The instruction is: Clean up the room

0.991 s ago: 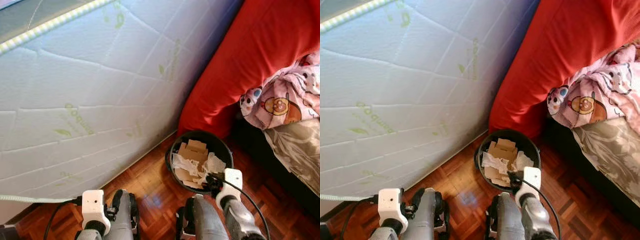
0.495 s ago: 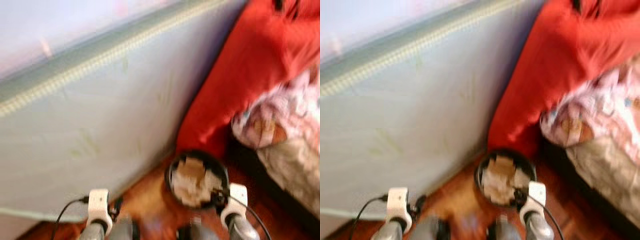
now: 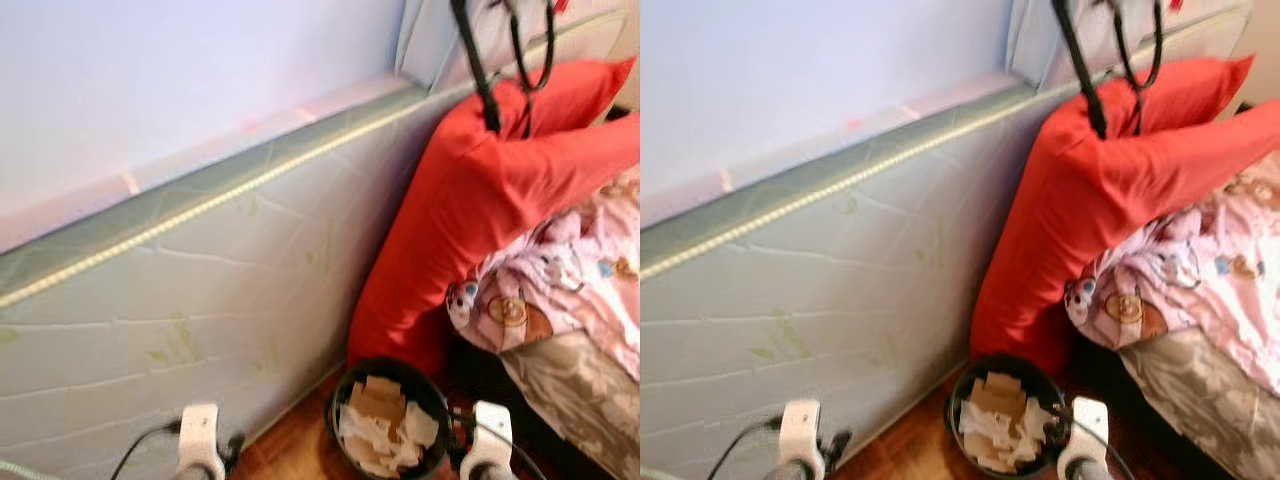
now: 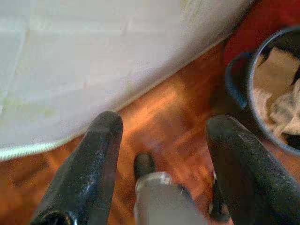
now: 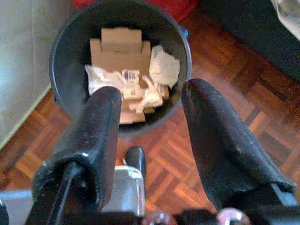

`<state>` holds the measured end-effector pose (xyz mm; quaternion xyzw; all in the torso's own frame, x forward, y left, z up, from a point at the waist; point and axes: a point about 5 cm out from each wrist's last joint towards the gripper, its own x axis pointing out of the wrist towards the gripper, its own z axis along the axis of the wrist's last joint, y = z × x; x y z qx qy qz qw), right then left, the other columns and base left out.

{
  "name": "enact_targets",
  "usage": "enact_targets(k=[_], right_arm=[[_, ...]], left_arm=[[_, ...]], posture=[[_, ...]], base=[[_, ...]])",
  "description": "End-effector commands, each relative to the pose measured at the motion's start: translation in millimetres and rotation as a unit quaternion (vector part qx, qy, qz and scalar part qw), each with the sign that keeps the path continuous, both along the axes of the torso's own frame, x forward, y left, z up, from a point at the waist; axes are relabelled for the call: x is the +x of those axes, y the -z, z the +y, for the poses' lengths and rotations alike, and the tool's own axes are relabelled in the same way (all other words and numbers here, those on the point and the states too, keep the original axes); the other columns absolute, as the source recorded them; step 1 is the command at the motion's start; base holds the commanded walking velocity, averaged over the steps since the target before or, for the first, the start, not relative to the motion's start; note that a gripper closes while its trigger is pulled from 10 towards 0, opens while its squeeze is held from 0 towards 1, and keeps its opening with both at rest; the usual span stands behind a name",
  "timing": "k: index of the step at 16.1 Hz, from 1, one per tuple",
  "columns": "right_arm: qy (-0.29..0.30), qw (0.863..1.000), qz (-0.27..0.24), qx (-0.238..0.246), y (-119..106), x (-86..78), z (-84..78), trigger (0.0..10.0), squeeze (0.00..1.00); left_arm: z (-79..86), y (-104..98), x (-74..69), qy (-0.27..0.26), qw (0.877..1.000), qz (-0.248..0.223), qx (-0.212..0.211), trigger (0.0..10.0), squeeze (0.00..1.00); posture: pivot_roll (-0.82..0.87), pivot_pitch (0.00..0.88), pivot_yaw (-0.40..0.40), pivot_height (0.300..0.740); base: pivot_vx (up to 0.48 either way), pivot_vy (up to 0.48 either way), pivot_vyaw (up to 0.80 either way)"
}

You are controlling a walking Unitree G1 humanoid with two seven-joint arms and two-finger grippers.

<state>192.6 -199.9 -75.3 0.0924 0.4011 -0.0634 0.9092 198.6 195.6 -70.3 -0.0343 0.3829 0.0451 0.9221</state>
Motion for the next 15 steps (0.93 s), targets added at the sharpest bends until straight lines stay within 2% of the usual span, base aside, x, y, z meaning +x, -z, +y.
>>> enact_targets(k=[1,4,7,15], right_arm=[[-0.011,1.0,0.021,0.003,5,-7.8,3.7,10.0,0.0],[-0.02,0.999,0.024,-0.006,5,-8.7,2.4,10.0,0.0],[0.008,1.0,0.023,-0.01,3,-4.6,-3.1,10.0,0.0],[0.01,0.999,0.03,-0.018,2,-3.4,-7.7,10.0,0.0]], left_arm=[[2.8,7,-10.9,0.001,0.999,0.037,0.012,10.0,0.0],[-0.8,6,-6.5,0.003,1.0,0.029,0.003,10.0,0.0],[-2.2,6,-5.4,-0.006,1.0,0.029,0.001,10.0,0.0],[0.3,14,-21.4,-0.006,0.998,0.066,0.004,10.0,0.0]], posture=[[0.03,0.0,-0.055,0.74],[0.03,0.0,-0.057,0.74],[0.03,0.0,-0.062,0.74],[0.02,0.014,-0.058,0.74]], base=[[0.0,0.0,0.0],[0.0,0.0,0.0],[0.0,0.0,0.0],[0.0,0.0,-0.63]])
